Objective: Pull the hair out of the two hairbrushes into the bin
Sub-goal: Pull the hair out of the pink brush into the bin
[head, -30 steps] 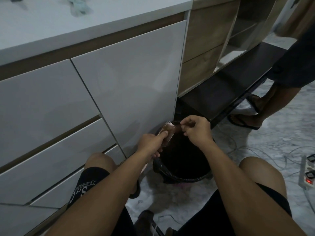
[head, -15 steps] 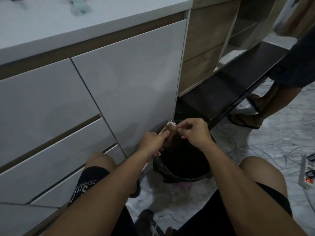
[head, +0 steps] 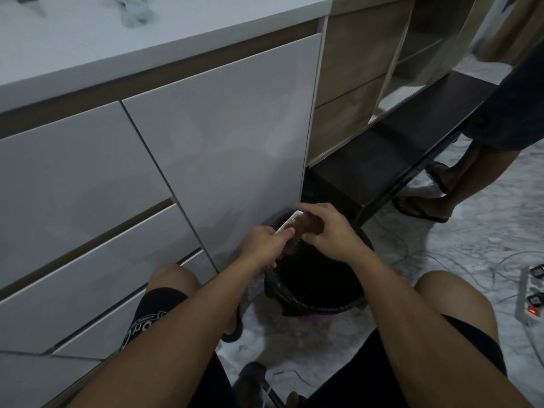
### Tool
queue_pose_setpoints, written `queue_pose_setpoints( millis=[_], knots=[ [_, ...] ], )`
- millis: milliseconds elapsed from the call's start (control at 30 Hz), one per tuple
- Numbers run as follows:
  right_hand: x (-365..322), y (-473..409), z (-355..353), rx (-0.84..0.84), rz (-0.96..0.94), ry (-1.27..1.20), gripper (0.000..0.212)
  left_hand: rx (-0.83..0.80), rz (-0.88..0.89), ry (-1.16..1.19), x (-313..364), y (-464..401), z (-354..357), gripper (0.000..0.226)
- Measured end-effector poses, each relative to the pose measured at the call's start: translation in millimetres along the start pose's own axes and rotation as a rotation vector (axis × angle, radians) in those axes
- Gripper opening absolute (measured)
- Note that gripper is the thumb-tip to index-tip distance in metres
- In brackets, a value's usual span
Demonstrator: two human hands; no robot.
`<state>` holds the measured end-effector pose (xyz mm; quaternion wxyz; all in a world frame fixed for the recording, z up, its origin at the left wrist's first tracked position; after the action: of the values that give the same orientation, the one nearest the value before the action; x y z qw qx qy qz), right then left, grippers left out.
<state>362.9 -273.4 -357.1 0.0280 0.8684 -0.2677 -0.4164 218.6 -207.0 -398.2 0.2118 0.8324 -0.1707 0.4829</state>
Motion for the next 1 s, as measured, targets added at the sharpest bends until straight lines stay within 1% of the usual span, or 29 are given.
queue_pose_setpoints(
  millis=[33,100,133,200,333,400,467,533,567,600,633,700,767,867,1000],
  knots=[
    [-1,1,3,-0.012,-0.026,0.055,0.057,-0.005,0.005,-0.006,0,0,0,0.04],
    [-4,0,1,0.064,-0.067,0.118,0.038,-0.015,0.007,-0.015,0,-1,0,0.041],
    [-5,-1,-4,0.122,-0.063,0.122,0.029,-0.019,0.004,-0.018,-1,0,0,0.042],
    [-2,-3,-14,0.187,0.006,0.087,0.022,-0.016,-0.009,-0.015,-4,-1,-3,0.044],
    [8,-6,-24,0.258,0.123,0.005,0.021,0.004,-0.005,-0.036,-8,-3,-9,0.046],
    [9,-5,-23,0.246,0.164,-0.002,0.022,0.012,0.0,-0.049,-9,-4,-10,0.047],
    [9,-5,-17,0.138,0.169,-0.057,0.029,0.022,0.011,-0.059,-9,-5,-8,0.048],
    [6,-4,-8,-0.006,0.138,-0.179,0.042,0.032,0.021,-0.069,-8,-6,-8,0.047],
    [4,-3,-3,-0.052,0.12,-0.224,0.049,0.032,0.028,-0.076,-7,-7,-7,0.047],
    [2,-1,1,-0.064,0.094,-0.242,0.051,0.028,0.034,-0.084,-6,-8,-7,0.046],
    [1,0,3,-0.047,0.057,-0.233,0.047,0.022,0.039,-0.09,-4,-8,-7,0.046],
    [-1,0,3,0.037,0.01,-0.158,0.027,0.014,0.042,-0.099,-5,-8,-6,0.045],
    [5,-2,-4,0.117,0.075,-0.103,0.012,0.023,0.039,-0.101,-7,-9,-7,0.048],
    [15,-6,-15,0.176,0.191,-0.079,0.01,0.039,0.026,-0.108,-12,-10,-11,0.053],
    [15,-6,-15,0.175,0.205,-0.047,0.016,0.033,0.027,-0.113,-11,-9,-11,0.052]
  ],
)
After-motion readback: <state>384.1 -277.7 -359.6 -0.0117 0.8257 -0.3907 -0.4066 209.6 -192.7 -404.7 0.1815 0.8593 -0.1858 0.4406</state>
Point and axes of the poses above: each hand's wrist, its own y-axis away from the middle knuckle, its own z-axis out of the palm, x = y × z, the point moved 6 cm from there along -y, towards the middle knuckle, and after that the axes turned 15 degrees about z, right-handed, at the moved point
